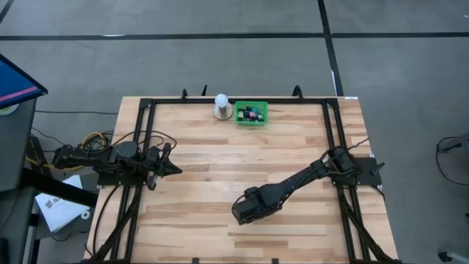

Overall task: Pick & Place Nail Polish
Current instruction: Put the brown nail polish bottle into the green basket

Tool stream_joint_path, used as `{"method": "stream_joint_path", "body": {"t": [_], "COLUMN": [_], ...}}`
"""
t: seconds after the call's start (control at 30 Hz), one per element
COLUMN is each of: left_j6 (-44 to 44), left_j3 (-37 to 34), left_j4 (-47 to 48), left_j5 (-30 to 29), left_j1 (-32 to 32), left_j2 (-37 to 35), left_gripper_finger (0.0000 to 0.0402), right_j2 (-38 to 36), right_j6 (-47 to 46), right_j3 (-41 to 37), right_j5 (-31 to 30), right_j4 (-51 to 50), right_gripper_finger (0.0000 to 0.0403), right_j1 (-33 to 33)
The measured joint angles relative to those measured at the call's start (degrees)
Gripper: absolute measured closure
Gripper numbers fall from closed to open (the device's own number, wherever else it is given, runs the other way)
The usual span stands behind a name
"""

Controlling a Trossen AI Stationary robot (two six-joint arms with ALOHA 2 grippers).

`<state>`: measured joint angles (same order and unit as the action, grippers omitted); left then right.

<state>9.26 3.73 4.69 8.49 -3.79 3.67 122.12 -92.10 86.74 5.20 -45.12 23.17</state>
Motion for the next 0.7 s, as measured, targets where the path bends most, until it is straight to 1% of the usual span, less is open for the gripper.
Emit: {"method": "stream_joint_path", "body": {"t": [0.07, 0.17, 0.27, 0.43, 0.47, 0.53, 0.57, 0.63, 0.7], "left_j6": [0.0, 0.0, -0.1, -0.2, -0.2, -0.2, -0.2, -0.2, -0.3], "left_j3": [0.0, 0.0, 0.0, 0.0, 0.0, 0.0, 0.0, 0.0, 0.0], "left_j4": [-0.1, -0.1, -0.1, -0.4, -0.5, -0.5, -0.6, -0.6, -0.6], "left_j5": [0.0, 0.0, 0.0, 0.0, 0.0, 0.0, 0.0, 0.0, 0.0], "left_j1": [0.0, 0.0, 0.0, 0.0, 0.0, 0.0, 0.0, 0.0, 0.0], "left_j2": [0.2, 0.2, 0.2, 0.2, 0.2, 0.2, 0.2, 0.2, 0.2], "left_gripper_finger": [0.0402, 0.0402, 0.0402, 0.0402, 0.0402, 0.0402, 0.0402, 0.0402, 0.0402], "right_j2": [-1.4, -6.1, -9.6, -9.9, -9.3, -8.1, -8.0, -6.8, -6.5], "right_j6": [2.5, 6.6, 13.4, 36.7, 39.7, 40.2, 37.6, 28.7, 23.3], "right_j3": [-0.3, -0.2, 0.0, -0.1, 0.0, -0.1, -0.3, 0.1, -0.3], "right_j5": [-0.7, -1.1, -1.4, -3.5, -3.4, -1.9, -0.9, 1.8, 2.5], "right_j4": [-1.3, -1.6, -1.8, -1.9, -2.5, -4.1, -5.6, -5.5, -6.8], "right_gripper_finger": [0.0160, 0.0172, 0.0182, 0.0185, 0.0182, 0.0174, 0.0170, 0.0163, 0.0159], "right_j1": [0.1, 0.4, 0.8, 0.8, 0.8, 0.6, 0.1, -0.8, -1.2]}}
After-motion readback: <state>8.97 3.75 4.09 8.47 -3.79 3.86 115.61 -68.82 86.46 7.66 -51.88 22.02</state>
